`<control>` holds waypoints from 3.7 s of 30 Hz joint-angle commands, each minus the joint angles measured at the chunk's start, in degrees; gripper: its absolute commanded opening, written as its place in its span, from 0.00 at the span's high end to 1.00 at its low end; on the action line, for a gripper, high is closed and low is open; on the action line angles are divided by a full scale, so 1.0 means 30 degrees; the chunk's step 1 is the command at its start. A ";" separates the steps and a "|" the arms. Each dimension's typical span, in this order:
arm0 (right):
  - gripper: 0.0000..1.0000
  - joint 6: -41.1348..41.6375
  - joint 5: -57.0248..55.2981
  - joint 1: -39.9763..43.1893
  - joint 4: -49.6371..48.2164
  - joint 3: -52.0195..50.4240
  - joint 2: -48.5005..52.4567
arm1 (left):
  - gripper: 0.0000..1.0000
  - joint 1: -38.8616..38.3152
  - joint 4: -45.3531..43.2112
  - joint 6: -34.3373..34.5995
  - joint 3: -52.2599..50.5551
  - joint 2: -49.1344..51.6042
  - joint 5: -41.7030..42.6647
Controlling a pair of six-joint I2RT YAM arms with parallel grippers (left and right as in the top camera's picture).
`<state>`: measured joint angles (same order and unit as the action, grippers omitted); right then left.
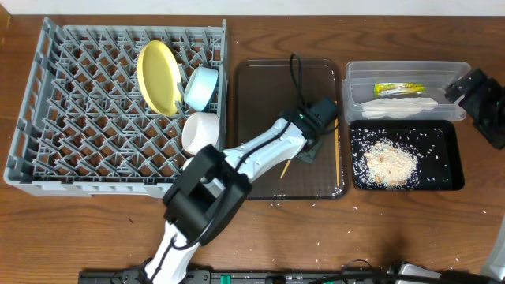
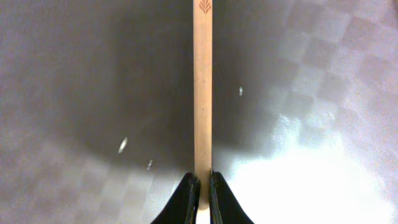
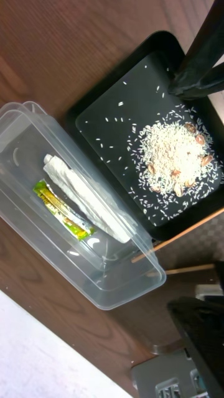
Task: Sort waste into correct bins and load items into the dishwasher
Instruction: 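Grasp one wooden chopstick with the left gripper and lift, then insert the chopstick into the dish rack and release, then grasp the second wooden chopstick on the tray with left gripper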
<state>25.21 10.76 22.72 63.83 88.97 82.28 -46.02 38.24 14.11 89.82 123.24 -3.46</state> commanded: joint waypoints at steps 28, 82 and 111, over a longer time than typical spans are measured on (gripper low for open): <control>0.01 0.0153 0.0138 0.0066 0.0022 -0.0036 -0.0066 | 0.93 1.3078 1.1533 -0.2703 -0.0117 -0.9573 -0.0678; 0.01 0.0153 0.0073 0.0066 0.0080 -0.0036 -0.0066 | 0.32 -0.1989 -0.5027 0.4845 0.0080 0.0481 -0.1275; 0.01 0.0160 0.0073 0.0066 0.0073 -0.0036 -0.0066 | 0.92 -0.1588 -0.1231 0.5486 0.1486 0.1996 -0.1632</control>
<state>25.23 10.74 22.72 64.03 88.97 82.28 -51.75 28.97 31.35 92.62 128.18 -13.74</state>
